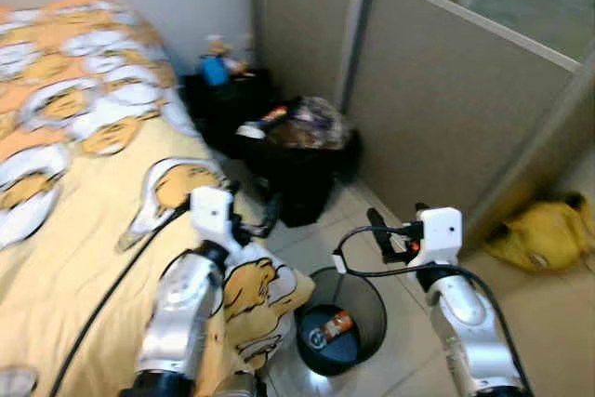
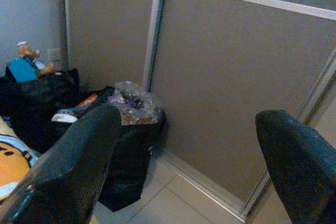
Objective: Clean up the room
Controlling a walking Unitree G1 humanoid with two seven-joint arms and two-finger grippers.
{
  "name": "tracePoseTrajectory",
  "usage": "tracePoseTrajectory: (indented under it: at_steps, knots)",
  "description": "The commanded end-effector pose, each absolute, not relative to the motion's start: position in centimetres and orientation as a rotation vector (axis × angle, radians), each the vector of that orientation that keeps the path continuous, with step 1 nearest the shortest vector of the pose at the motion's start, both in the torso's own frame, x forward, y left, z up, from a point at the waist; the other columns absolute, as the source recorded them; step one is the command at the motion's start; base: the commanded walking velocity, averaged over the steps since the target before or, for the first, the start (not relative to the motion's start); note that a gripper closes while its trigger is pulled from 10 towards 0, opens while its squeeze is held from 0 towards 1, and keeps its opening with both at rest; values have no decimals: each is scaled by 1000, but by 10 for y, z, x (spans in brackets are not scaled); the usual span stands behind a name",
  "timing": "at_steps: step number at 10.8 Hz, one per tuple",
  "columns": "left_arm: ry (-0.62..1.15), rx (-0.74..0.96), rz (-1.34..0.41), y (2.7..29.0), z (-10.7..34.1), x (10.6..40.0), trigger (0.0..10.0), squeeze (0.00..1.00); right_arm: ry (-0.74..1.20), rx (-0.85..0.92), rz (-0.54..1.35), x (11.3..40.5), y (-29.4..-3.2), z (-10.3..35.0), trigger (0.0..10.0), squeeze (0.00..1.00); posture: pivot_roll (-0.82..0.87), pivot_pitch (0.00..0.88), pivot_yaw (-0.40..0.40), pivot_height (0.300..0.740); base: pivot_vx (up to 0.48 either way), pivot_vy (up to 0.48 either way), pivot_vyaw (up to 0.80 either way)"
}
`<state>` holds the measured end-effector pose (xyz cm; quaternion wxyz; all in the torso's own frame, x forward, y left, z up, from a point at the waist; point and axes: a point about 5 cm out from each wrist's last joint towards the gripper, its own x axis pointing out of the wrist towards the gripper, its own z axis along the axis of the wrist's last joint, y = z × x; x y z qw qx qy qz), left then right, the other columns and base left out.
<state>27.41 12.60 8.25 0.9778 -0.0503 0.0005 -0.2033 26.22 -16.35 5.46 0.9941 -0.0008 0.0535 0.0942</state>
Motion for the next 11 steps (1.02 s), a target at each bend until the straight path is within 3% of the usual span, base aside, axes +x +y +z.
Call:
tracePoseTrajectory:
  at_steps: [1,5,8,11]
  knots:
    - [-2,-95,-418,124,86,277,10000,0,107,0,187,261,-165,54,10000,0,-44,0,-1,740,-274,398,587]
    - [88,-97,-269,140,74,285,10000,0,82,74,165,259,-166,55,10000,0,-35,0,8,740,-274,395,506]
    - [103,-39,-270,145,68,276,10000,0,97,73,155,249,-172,51,10000,0,-27,0,16,740,-251,414,444]
    - [126,-20,-241,145,65,282,10000,0,128,83,214,250,-163,45,10000,0,-16,0,25,740,0,87,446]
